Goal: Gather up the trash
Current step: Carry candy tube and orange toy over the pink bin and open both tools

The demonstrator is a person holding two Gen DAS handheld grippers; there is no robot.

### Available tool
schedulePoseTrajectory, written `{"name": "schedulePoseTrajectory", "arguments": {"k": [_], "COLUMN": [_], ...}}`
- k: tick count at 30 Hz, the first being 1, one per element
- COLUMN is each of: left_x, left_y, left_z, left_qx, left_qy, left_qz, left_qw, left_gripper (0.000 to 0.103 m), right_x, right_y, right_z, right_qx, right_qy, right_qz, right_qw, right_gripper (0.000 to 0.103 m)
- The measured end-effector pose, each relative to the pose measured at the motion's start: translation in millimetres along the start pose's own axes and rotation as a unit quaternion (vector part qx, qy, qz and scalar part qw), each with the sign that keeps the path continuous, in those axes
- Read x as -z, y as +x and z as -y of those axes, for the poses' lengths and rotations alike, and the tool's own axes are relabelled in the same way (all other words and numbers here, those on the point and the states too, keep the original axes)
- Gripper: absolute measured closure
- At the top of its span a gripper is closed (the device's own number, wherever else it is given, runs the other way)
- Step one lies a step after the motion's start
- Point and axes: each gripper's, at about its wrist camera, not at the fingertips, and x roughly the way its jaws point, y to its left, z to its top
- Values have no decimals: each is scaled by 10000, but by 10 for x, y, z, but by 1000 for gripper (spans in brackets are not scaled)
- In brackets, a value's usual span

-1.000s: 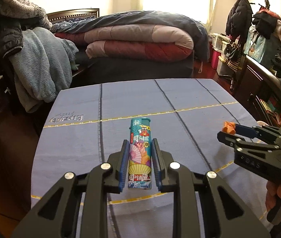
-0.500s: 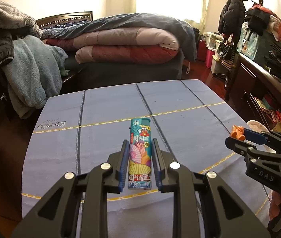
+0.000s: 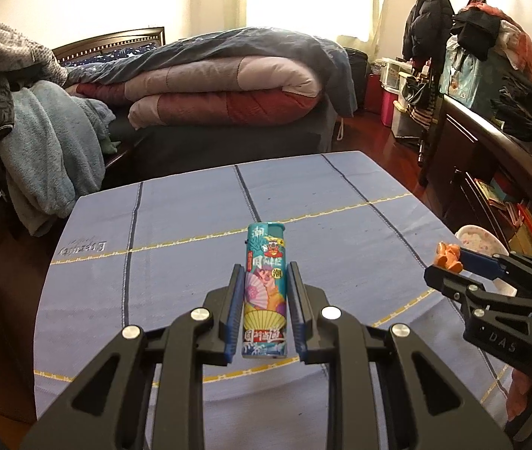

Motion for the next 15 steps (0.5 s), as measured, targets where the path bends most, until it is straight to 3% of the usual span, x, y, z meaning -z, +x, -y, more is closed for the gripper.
{"name": "schedulePoseTrajectory", "arguments": {"k": [15], "left_x": [-121], "left_y": [-10], "left_z": [402], "left_qx": [148], "left_qy": [196], "left_qz": [76], "left_qw": [9997], "left_gripper": [79], "right_x": [40], "right_y": [-187], "right_z": [250], "right_qx": [-48], "right_qy": [89], "right_qz": [151], "right_qw": [9998], "right_gripper": [60]}}
